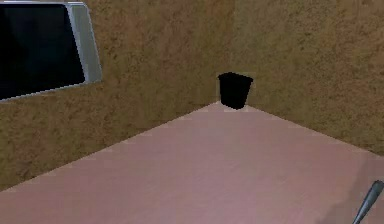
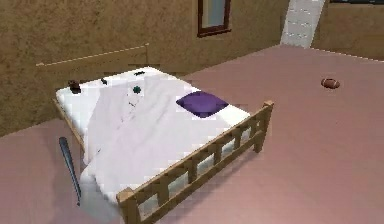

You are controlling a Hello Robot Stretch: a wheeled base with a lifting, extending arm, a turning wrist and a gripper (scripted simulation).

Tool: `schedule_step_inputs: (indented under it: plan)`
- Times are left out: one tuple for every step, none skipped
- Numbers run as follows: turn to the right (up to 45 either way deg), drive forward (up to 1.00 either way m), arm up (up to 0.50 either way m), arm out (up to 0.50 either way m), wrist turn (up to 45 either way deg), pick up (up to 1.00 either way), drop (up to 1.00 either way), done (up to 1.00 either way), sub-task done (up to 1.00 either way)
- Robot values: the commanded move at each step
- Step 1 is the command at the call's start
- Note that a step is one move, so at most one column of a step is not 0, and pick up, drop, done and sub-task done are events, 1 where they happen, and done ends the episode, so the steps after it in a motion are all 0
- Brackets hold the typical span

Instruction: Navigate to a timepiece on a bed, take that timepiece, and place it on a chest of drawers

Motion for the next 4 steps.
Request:
schedule_step_inputs:
  plan:
    - [0.0, 0.45, 0.0, 0.0, 0.0, 0.0, 0.0, 0.0, 0.0]
    - [42.0, 0.0, 0.0, 0.0, 0.0, 0.0, 0.0, 0.0, 0.0]
    - [0.0, 1.0, 0.0, 0.0, 0.0, 0.0, 0.0, 0.0, 0.0]
    - [0.0, 0.55, 0.0, 0.0, 0.0, 0.0, 0.0, 0.0, 0.0]
